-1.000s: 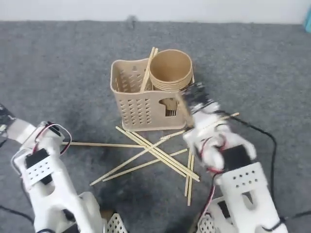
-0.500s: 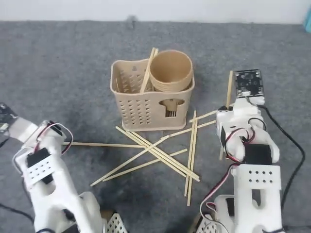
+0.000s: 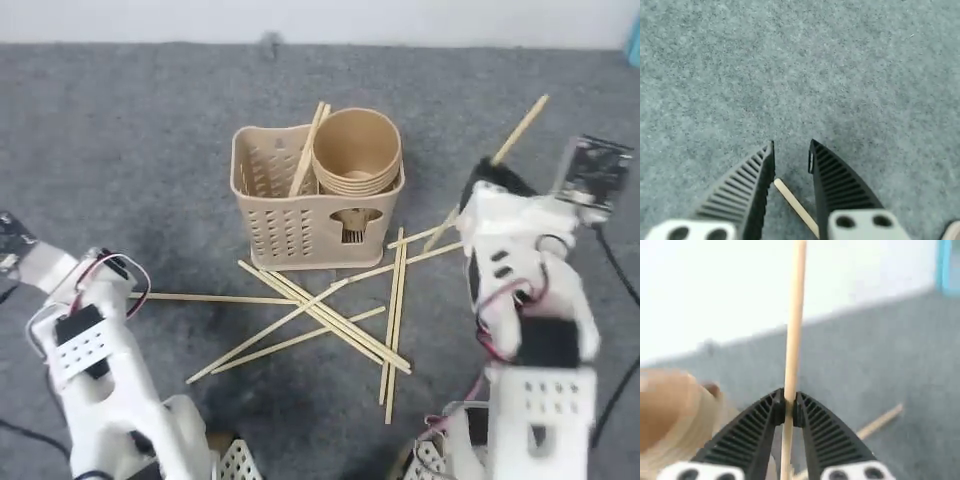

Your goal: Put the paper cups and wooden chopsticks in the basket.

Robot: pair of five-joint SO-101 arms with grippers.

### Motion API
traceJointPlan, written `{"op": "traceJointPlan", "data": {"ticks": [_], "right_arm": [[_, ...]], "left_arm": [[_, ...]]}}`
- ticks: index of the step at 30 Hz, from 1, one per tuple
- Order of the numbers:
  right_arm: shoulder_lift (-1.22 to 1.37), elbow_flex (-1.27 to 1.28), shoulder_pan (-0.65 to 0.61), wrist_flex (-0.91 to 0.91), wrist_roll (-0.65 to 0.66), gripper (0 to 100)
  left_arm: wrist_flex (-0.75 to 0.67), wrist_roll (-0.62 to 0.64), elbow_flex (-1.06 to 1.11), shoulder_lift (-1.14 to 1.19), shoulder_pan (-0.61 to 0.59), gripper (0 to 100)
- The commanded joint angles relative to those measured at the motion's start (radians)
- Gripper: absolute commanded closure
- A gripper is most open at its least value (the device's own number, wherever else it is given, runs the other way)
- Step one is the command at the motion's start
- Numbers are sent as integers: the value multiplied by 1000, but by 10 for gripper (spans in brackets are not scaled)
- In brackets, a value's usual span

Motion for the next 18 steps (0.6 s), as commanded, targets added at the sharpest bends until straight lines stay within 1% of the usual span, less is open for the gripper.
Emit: {"op": "traceJointPlan", "data": {"ticks": [1, 4, 5, 7, 9, 13, 18], "right_arm": [[-101, -210, -119, 111, -11, 991], [-104, -308, -269, 110, -17, 991], [-94, -330, -317, 81, -17, 991], [-68, -339, -392, -22, -14, 991], [-35, -338, -441, -142, -11, 989], [79, -339, -475, -352, -11, 989], [271, -344, -479, -541, -9, 990]], "left_arm": [[-28, 3, -35, 3, 12, 892], [-44, 3, -31, 3, 12, 892], [-57, 3, -30, 3, 12, 892], [-63, 3, -27, 3, 12, 892], [-68, 3, -22, 3, 12, 892], [-69, 3, -22, 3, 12, 892], [-69, 3, -21, 3, 28, 892]]}}
